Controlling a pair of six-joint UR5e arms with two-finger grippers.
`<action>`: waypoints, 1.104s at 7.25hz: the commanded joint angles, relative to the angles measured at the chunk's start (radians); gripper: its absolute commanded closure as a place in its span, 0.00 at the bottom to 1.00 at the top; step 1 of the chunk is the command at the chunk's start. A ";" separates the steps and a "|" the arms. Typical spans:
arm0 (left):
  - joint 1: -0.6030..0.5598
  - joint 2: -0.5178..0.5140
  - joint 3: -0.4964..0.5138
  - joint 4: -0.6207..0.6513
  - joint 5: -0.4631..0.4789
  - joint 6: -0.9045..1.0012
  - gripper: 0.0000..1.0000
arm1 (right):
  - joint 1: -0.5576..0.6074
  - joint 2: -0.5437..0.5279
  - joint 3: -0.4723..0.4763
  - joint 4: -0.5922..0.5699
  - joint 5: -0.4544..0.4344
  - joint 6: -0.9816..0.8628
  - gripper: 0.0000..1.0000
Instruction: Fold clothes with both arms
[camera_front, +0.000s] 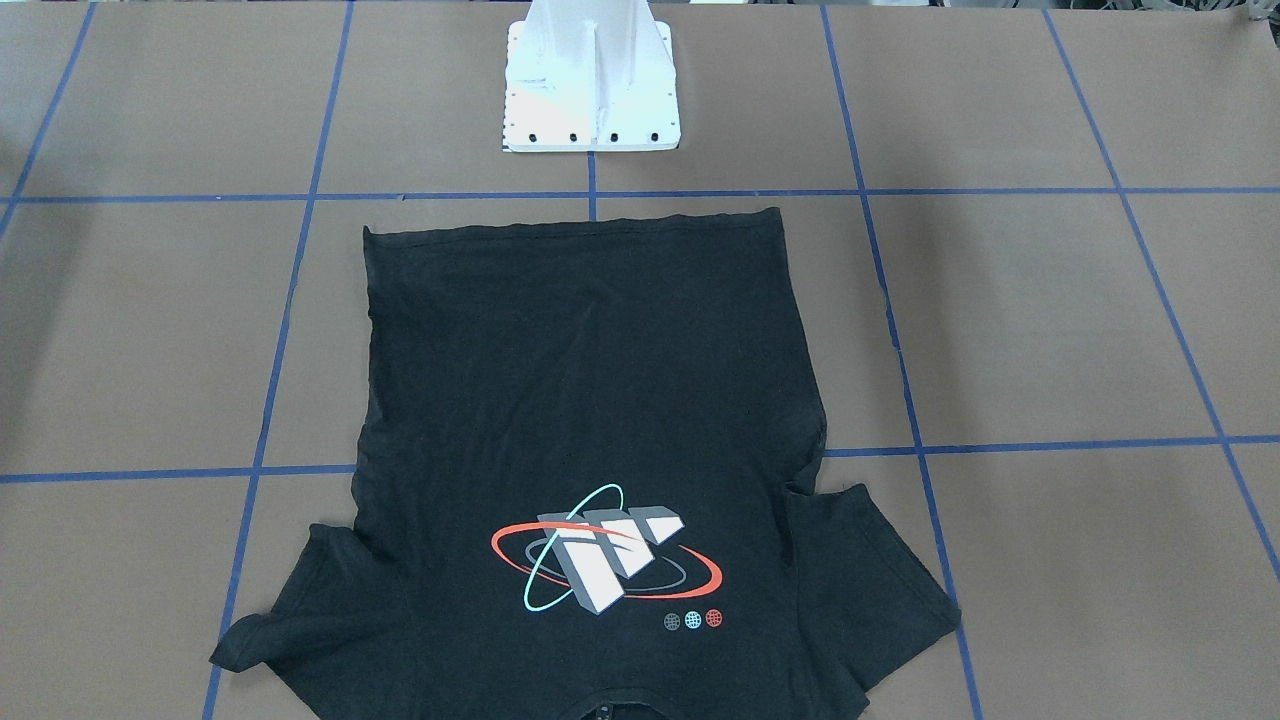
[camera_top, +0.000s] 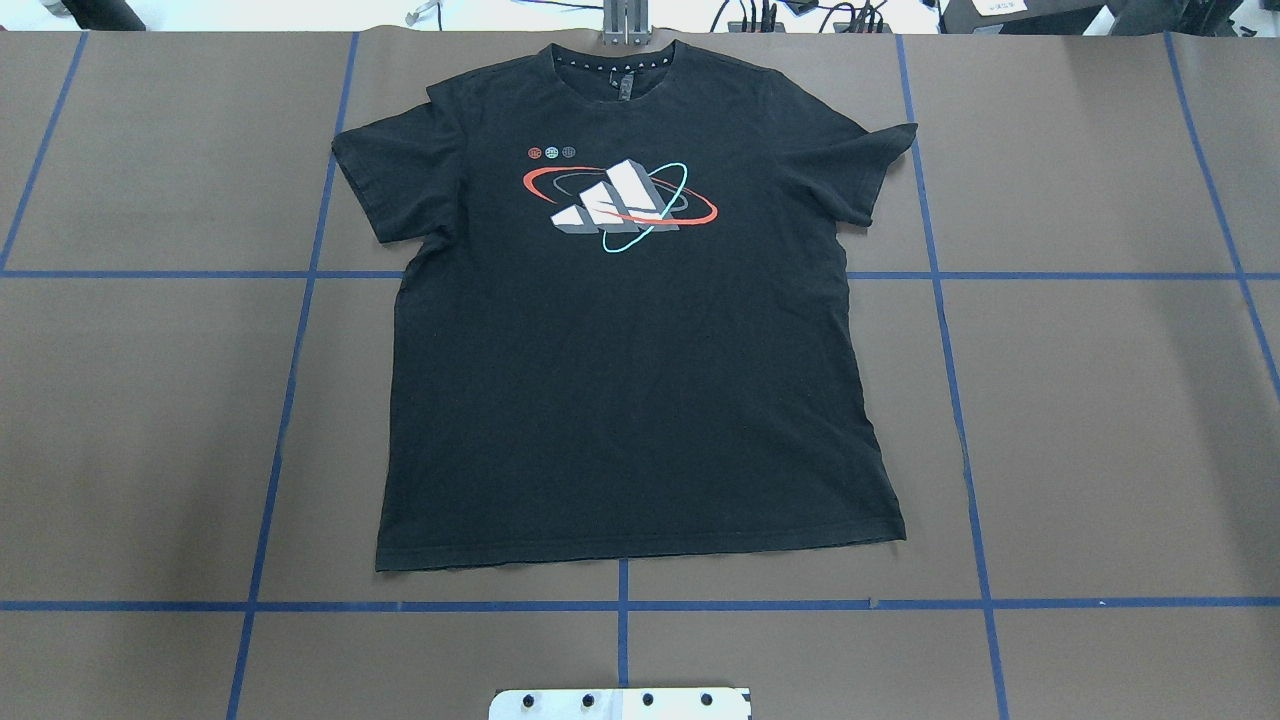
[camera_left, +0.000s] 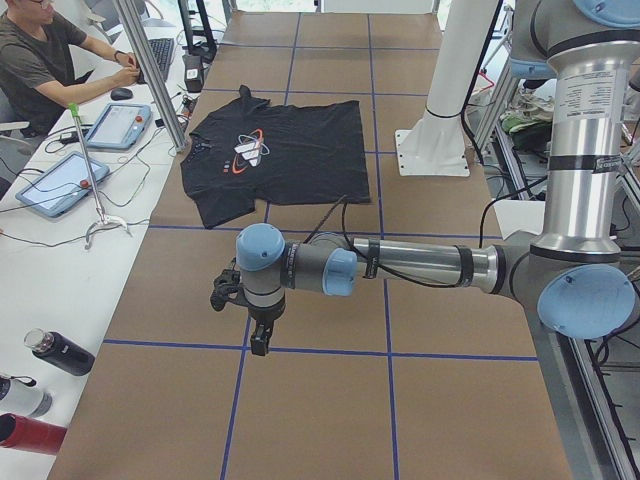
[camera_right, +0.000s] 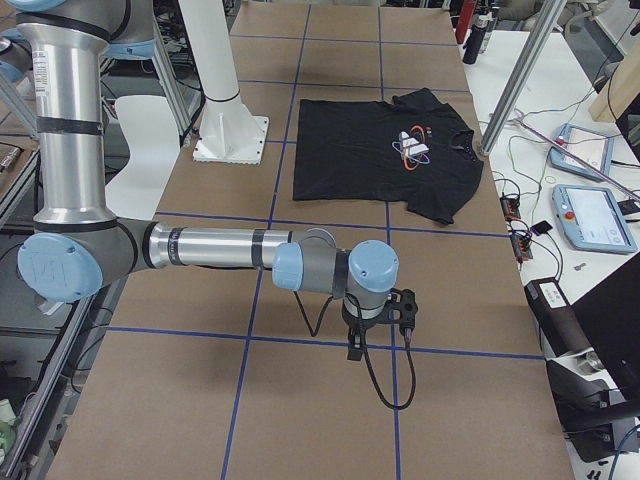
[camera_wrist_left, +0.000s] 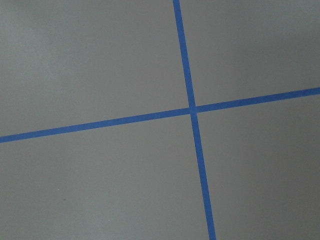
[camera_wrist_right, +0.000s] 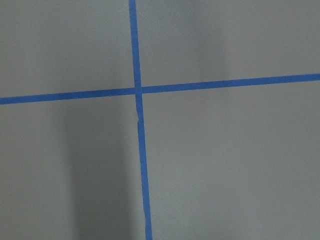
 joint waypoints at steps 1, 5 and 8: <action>0.000 0.003 -0.001 0.000 0.000 0.000 0.00 | 0.000 0.002 0.005 -0.001 -0.001 0.000 0.00; 0.005 -0.116 0.008 0.006 0.003 -0.015 0.00 | -0.046 0.115 -0.017 0.000 -0.002 0.020 0.00; 0.026 -0.207 0.002 -0.126 -0.019 -0.009 0.00 | -0.157 0.306 -0.143 0.108 -0.004 0.058 0.00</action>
